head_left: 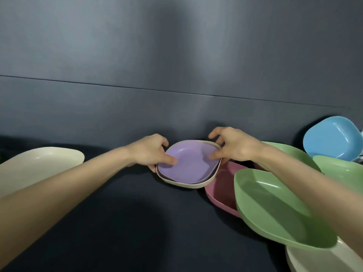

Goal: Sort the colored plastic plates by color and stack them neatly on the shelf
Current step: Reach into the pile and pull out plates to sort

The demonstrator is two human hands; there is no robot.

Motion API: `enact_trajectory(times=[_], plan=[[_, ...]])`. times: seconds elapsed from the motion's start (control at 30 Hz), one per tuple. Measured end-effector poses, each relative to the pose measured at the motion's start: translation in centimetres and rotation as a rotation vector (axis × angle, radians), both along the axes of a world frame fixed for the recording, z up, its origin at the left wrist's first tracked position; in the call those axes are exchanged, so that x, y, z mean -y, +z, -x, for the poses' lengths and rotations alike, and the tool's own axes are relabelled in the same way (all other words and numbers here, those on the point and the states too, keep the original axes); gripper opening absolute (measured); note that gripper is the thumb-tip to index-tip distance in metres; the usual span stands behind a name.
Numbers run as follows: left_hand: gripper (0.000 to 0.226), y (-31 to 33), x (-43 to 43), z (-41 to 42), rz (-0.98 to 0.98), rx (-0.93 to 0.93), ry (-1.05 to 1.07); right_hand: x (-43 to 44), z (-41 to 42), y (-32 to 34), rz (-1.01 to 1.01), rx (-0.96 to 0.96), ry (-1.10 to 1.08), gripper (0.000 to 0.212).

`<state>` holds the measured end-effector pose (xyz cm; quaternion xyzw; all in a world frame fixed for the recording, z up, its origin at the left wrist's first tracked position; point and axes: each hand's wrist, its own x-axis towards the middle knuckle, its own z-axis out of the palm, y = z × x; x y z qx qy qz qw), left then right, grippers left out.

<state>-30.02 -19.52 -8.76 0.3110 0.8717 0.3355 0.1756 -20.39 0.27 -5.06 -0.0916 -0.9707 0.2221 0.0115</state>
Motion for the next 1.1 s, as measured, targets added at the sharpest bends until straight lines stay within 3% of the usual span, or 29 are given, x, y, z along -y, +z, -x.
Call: enact_trajectory(times=[0.1,0.2,0.4,0.6,0.73,0.9,1.1], plan=[[0.038,0.6,0.4,-0.3,-0.086,-0.124,0.053,0.2,-0.3,0.5,0.129,-0.129,-0.036,0.035],[0.043,1.3,1.1,-0.6,-0.193,-0.258,0.141,0.6,-0.7,1.1,0.187,-0.285,-0.081,0.026],[0.037,2.1,3.0,-1.5,-0.389,-0.325,0.215,2.5,-2.3,0.6,0.25,-0.466,-0.137,0.011],[0.027,2.4,5.3,-4.0,-0.51,-0.358,0.276,5.4,-5.5,1.0,0.572,-0.393,-0.028,0.028],[0.022,3.2,7.4,-6.9,-0.524,-0.427,0.32,7.2,-7.5,1.3,0.589,-0.379,0.017,0.04],[0.009,2.9,10.6,-10.9,-0.434,-0.518,0.401,9.9,-10.3,0.9,0.634,-0.369,0.104,0.042],[0.01,2.5,16.0,-15.0,-0.436,-0.583,0.534,13.7,-12.7,-0.6,0.716,-0.332,0.169,0.044]])
